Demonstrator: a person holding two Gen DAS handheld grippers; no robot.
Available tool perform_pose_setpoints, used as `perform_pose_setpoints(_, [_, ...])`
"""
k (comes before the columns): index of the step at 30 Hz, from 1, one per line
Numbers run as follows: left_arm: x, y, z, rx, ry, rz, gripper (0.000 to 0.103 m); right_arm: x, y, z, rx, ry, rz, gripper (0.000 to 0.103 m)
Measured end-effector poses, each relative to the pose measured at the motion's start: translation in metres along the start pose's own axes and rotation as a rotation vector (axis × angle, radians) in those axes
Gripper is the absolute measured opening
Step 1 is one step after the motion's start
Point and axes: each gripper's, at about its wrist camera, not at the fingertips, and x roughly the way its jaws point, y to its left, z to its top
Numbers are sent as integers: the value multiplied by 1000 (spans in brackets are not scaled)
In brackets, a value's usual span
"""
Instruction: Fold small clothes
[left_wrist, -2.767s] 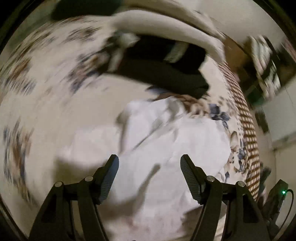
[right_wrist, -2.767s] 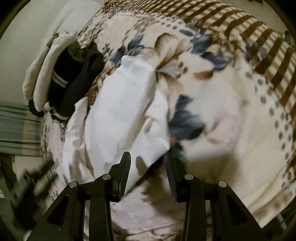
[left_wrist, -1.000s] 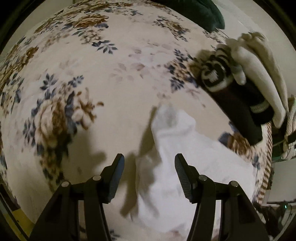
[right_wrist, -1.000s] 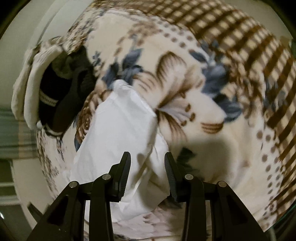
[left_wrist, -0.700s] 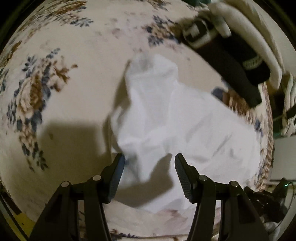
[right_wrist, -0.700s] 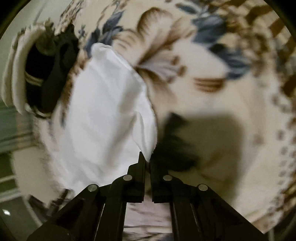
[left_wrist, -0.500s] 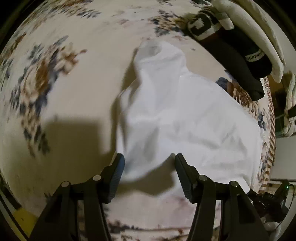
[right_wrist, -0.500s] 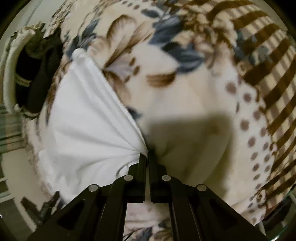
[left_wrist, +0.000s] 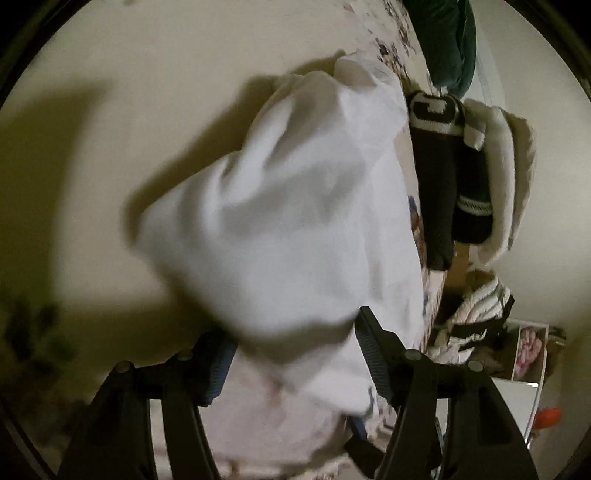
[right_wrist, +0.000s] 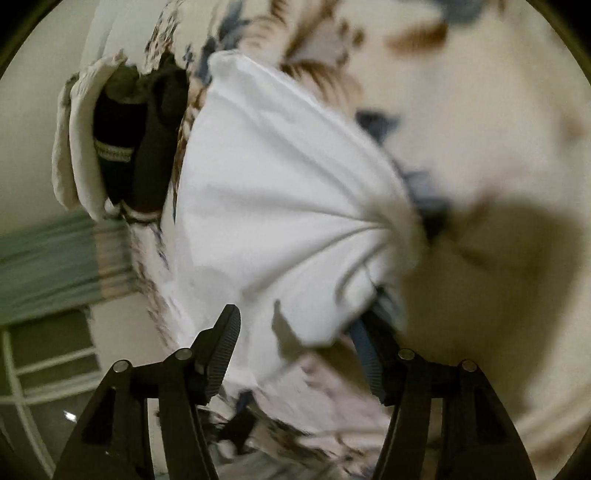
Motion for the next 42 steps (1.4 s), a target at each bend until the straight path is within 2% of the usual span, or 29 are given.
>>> perform_pose_setpoints(4, [7, -5, 11, -34, -83, -30, 61, 21, 0, 6, 14, -90, 140, 65])
perform_pose_setpoints(6, [4, -13, 15, -22, -135, -15, 60, 27, 4, 9, 25, -127, 180, 65])
perform_pose_setpoints(8, [0, -23, 17, 15, -207, -4, 42, 30, 9, 9, 26, -165, 204, 53])
perform_pose_setpoints(9, [-2, -27, 18, 37, -225, 4, 18, 33, 14, 11, 18, -175, 194, 32])
perform_pose_setpoints(10, [-3, -29, 20, 54, -237, -3, 14, 37, 20, 14, 13, -174, 180, 21])
perform_pose_setpoints(14, [-15, -55, 22, 175, -269, 20, 11, 35, 35, 15, -15, -174, 135, 15])
perform_pose_setpoints(19, [-56, -69, 8, 174, -244, -8, 10, -5, 66, -7, -35, -162, 128, 14])
perform_pose_setpoints(22, [-99, -78, -8, 163, -209, -1, 10, -39, 85, -34, -66, -129, 100, 14])
perform_pose_setpoints(26, [-149, -74, -35, 108, -111, 70, 10, -83, 93, -79, -50, -61, 41, 14])
perform_pose_setpoints(31, [-180, -57, -63, 32, 1, 171, 10, -123, 65, -131, 56, 7, -36, 14])
perform_pose_setpoints(33, [-176, -48, -64, -17, 35, 189, 10, -123, 54, -137, 84, 24, -56, 14])
perform_pose_setpoints(36, [-153, -44, -51, -55, 65, 201, 10, -109, 41, -126, 137, 21, -82, 14])
perform_pose_setpoints(39, [-113, -60, -18, 9, 62, 197, 11, -78, 53, -91, 138, -26, -93, 14])
perform_pose_setpoints(41, [-76, -81, 15, 82, 48, 185, 12, -56, 67, -62, 142, -59, -68, 19])
perform_pose_setpoints(42, [-62, -88, 28, 105, 52, 190, 18, -47, 71, -52, 144, -66, -53, 23])
